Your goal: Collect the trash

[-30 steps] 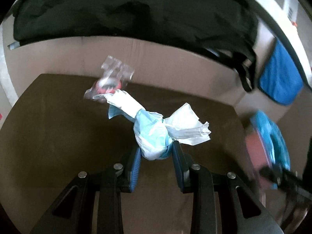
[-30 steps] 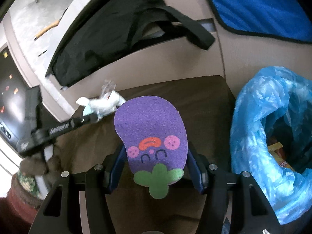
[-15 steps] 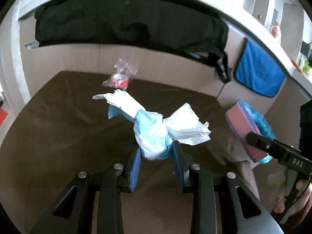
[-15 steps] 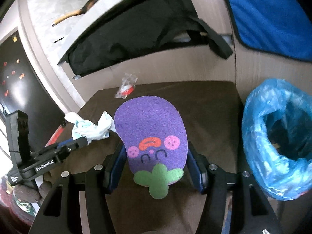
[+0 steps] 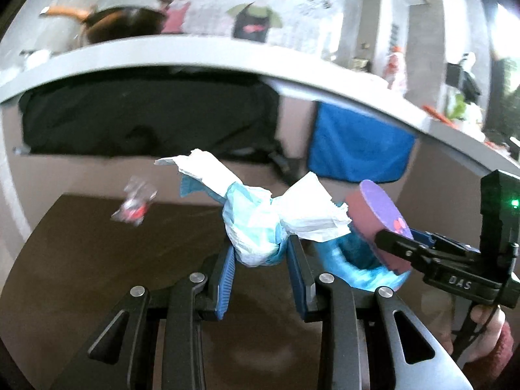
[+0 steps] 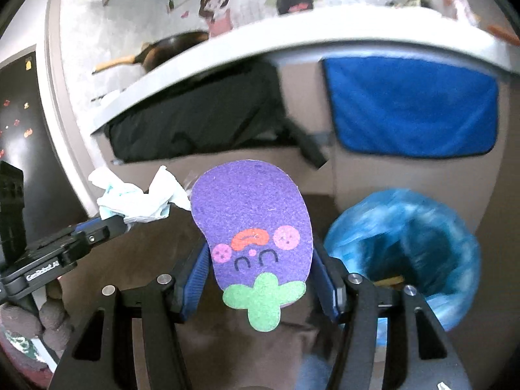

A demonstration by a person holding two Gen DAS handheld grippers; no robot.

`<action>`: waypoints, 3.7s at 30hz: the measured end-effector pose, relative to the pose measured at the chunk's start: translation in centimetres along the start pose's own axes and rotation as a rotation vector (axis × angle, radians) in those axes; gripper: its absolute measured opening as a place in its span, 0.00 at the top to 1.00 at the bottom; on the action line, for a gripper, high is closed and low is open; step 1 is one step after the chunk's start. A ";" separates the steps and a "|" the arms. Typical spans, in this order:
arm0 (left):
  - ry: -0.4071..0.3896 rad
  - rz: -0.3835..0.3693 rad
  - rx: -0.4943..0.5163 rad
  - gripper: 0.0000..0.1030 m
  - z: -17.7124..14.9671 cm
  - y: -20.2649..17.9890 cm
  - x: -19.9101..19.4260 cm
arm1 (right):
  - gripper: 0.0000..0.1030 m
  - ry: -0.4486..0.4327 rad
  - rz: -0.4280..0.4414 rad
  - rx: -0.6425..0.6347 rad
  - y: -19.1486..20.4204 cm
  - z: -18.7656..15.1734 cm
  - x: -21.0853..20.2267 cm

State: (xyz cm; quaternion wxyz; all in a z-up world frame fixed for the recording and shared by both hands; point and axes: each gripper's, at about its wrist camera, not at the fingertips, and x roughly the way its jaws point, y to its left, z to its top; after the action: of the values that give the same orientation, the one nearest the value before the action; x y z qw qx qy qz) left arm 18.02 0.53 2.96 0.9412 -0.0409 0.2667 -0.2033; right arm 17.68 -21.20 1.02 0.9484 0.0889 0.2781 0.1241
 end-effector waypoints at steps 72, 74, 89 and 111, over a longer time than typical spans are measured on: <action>0.202 -0.130 0.056 0.69 -1.2 -13.5 21.2 | 0.46 0.101 -0.233 0.149 -20.1 -0.4 4.7; 0.204 -0.132 0.052 0.67 -1.1 -13.3 21.2 | 0.44 0.105 -0.235 0.145 -20.1 -0.4 4.7; 0.203 -0.150 -0.002 0.38 -0.7 -12.0 20.5 | 0.41 0.096 -0.215 0.129 -19.4 -0.6 4.5; 0.058 0.221 0.158 0.23 -4.8 -9.9 -0.7 | 0.31 0.002 -0.166 0.014 -6.2 -4.8 -7.5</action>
State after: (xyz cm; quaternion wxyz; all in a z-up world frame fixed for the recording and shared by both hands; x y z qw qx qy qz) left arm 11.40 -8.06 1.09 0.9500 0.0690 0.2801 -0.1197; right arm 10.14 -28.73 -0.63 0.9545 0.0719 0.2862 0.0434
